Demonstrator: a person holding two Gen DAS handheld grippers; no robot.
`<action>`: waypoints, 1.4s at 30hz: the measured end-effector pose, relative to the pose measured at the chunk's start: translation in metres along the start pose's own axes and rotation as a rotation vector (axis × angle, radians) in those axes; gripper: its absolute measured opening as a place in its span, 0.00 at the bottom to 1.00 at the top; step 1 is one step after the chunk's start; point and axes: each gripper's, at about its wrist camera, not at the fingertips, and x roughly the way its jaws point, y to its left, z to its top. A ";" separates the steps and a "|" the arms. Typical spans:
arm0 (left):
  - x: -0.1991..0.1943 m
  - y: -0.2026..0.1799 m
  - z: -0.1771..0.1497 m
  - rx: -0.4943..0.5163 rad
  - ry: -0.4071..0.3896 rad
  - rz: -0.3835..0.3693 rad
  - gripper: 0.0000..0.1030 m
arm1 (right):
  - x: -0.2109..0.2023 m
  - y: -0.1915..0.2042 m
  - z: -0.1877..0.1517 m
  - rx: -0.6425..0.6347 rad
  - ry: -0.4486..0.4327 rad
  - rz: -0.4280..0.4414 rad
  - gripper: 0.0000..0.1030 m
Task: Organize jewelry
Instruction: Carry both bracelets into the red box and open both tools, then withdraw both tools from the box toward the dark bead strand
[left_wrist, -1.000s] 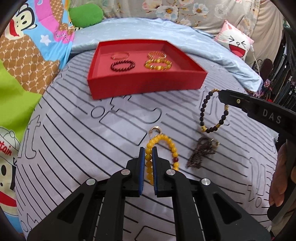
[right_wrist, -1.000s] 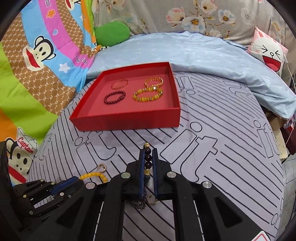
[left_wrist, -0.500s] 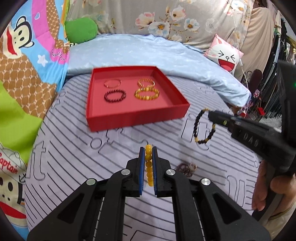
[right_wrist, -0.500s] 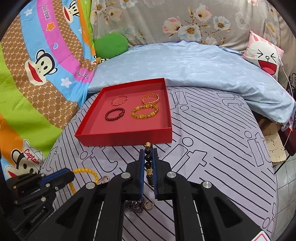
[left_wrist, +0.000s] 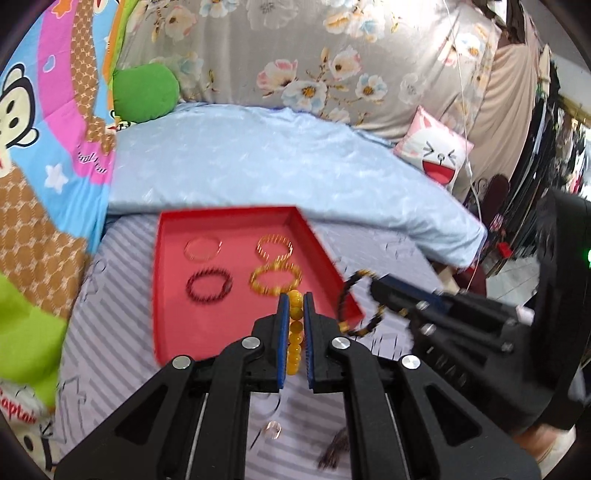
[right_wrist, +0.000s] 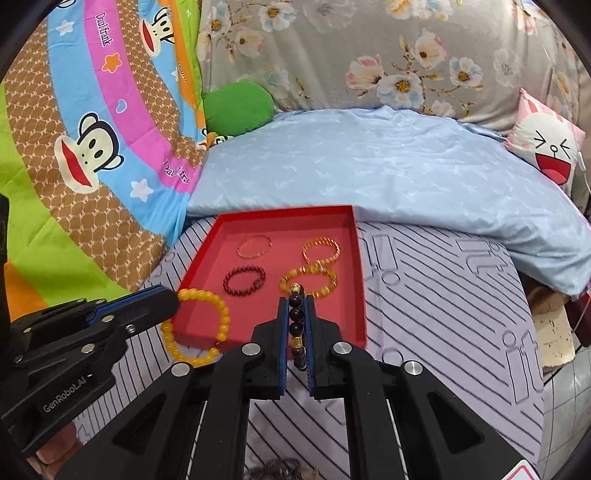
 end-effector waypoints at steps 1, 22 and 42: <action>0.003 0.001 0.005 -0.006 -0.004 -0.013 0.07 | 0.005 0.002 0.005 0.000 -0.002 0.008 0.07; 0.103 0.069 -0.028 -0.028 0.146 0.259 0.30 | 0.101 -0.009 -0.017 0.020 0.161 -0.058 0.19; 0.075 0.041 -0.037 0.037 0.098 0.314 0.38 | 0.057 -0.004 -0.033 0.021 0.113 -0.035 0.32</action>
